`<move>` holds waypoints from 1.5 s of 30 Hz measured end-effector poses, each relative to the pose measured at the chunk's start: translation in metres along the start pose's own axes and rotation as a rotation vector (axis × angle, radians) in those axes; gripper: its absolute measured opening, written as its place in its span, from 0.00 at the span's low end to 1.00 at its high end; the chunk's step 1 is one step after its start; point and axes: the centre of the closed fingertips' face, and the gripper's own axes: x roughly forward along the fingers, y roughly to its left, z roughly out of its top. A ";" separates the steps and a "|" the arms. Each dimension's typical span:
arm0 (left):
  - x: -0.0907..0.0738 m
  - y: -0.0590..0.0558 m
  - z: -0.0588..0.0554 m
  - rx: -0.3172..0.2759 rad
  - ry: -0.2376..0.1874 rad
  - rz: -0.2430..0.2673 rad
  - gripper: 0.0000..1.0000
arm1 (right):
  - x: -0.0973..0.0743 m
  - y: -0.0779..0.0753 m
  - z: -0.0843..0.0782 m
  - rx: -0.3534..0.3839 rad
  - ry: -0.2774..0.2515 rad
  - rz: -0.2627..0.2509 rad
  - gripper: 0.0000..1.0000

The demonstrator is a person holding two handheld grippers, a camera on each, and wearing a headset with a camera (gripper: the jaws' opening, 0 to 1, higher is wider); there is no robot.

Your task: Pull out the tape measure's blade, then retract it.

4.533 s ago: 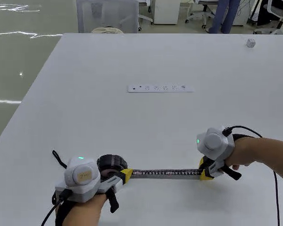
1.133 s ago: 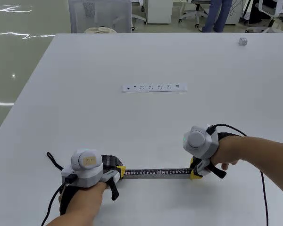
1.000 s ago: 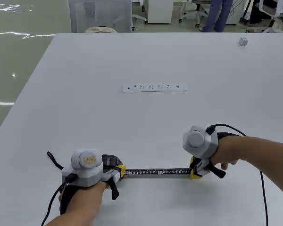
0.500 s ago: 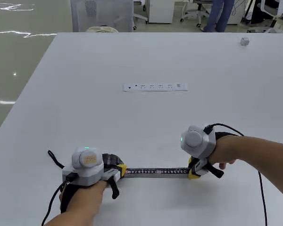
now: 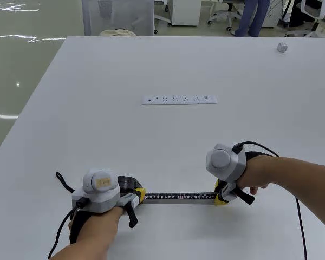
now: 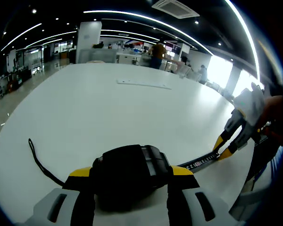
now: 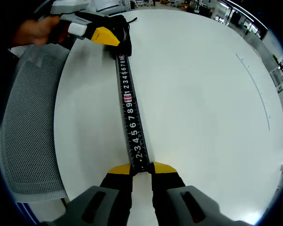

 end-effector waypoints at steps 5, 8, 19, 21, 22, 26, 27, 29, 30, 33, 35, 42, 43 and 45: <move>0.000 0.000 0.000 0.000 -0.001 0.002 0.58 | 0.000 0.000 0.001 -0.001 0.001 0.001 0.15; 0.000 0.000 0.000 -0.001 -0.001 0.001 0.58 | 0.001 0.000 0.003 -0.003 0.000 0.002 0.15; 0.000 0.000 -0.001 -0.003 0.002 -0.002 0.58 | 0.001 0.001 0.006 0.000 -0.007 0.002 0.15; 0.000 0.000 -0.001 -0.004 0.003 -0.003 0.58 | 0.001 0.002 0.007 0.000 -0.007 0.002 0.15; 0.000 0.000 -0.001 -0.004 0.002 -0.003 0.58 | 0.001 0.002 0.007 0.000 -0.008 0.002 0.15; 0.000 0.000 -0.001 -0.005 0.004 -0.005 0.58 | 0.002 0.002 0.009 0.003 -0.009 0.002 0.15; 0.000 0.000 -0.001 -0.005 0.004 -0.006 0.58 | 0.002 0.002 0.010 0.005 -0.010 0.002 0.15; 0.000 0.000 -0.001 -0.011 0.003 -0.008 0.58 | 0.002 0.001 0.010 0.005 -0.012 0.002 0.15; 0.000 0.000 -0.001 -0.010 0.004 -0.009 0.58 | 0.002 0.001 0.010 0.007 -0.013 0.002 0.15; 0.000 0.000 -0.001 -0.010 0.005 -0.010 0.58 | 0.002 0.002 0.011 0.008 -0.014 0.002 0.15; 0.000 0.000 -0.001 -0.008 0.005 -0.010 0.58 | 0.002 0.002 0.013 0.009 -0.016 0.001 0.15; 0.000 0.000 -0.001 -0.009 0.007 -0.011 0.58 | 0.003 0.003 0.016 0.008 -0.019 0.002 0.15; 0.000 0.000 -0.001 -0.009 0.007 -0.011 0.58 | 0.003 0.003 0.016 0.008 -0.019 0.002 0.15; 0.000 0.000 -0.001 -0.009 0.006 -0.010 0.58 | 0.003 0.003 0.017 0.008 -0.020 0.002 0.15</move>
